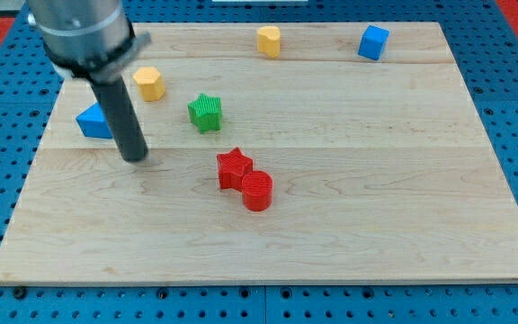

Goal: Move the red circle towards top right

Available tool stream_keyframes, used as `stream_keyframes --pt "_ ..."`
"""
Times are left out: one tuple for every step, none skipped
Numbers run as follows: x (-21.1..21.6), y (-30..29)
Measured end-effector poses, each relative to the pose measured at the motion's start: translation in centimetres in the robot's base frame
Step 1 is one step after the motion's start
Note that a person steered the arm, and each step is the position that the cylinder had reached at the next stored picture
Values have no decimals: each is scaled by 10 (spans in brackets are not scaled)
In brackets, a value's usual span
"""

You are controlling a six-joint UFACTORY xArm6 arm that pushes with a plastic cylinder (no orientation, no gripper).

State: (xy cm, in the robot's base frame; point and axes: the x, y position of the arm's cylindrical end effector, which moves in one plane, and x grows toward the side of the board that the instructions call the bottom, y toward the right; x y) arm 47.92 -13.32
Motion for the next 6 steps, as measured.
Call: stream_keyframes --pt "12 60" --pt "55 58" --pt "55 115" --pt "27 171" --pt "2 236" --pt "-23 238"
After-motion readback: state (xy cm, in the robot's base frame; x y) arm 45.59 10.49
